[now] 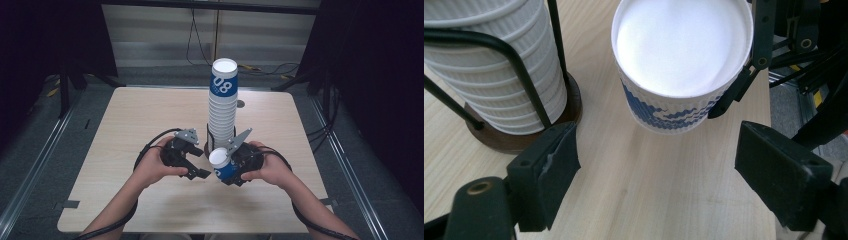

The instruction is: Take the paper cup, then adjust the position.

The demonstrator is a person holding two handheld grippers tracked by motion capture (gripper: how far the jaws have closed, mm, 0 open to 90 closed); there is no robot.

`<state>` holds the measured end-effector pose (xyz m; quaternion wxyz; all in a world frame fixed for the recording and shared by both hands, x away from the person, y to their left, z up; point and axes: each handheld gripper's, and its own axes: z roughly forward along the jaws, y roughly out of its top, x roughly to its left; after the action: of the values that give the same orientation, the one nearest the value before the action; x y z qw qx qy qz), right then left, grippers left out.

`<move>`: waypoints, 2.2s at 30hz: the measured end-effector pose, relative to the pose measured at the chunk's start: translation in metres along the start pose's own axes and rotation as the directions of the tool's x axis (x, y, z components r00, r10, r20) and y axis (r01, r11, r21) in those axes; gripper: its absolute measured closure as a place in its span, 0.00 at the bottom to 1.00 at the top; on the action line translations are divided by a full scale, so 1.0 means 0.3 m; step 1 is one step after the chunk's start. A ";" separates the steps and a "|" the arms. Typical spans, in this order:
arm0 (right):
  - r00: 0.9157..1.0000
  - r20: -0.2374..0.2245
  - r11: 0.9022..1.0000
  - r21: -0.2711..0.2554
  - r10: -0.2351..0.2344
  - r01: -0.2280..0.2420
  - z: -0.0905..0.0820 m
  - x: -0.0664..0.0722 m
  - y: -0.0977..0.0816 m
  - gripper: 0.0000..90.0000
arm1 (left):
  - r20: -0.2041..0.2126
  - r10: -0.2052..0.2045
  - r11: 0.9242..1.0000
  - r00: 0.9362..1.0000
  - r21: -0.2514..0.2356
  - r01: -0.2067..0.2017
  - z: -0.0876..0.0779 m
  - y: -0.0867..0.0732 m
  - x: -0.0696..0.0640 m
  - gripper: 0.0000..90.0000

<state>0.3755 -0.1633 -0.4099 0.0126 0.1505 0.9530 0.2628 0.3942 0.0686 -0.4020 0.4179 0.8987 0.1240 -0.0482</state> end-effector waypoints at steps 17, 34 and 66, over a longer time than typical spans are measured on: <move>0.997 -0.008 0.983 0.168 -0.071 0.071 0.009 0.021 0.060 0.25 | 0.013 -0.011 1.000 1.000 -0.004 0.011 0.020 -0.013 -0.014 0.19; 0.983 -0.044 0.939 0.291 -0.179 0.184 -0.006 0.044 0.118 0.25 | 0.042 0.011 1.000 0.999 -0.015 -0.011 0.033 -0.001 -0.034 0.19; 0.976 -0.063 0.942 0.256 -0.207 0.216 0.003 0.057 0.117 0.23 | 0.116 0.045 0.997 0.992 -0.066 -0.037 0.056 -0.014 -0.040 0.33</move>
<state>0.3690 -0.1291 -0.3920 0.0042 0.0429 0.9899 0.1348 0.3818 0.0563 -0.4138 0.4537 0.8829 0.0821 -0.0885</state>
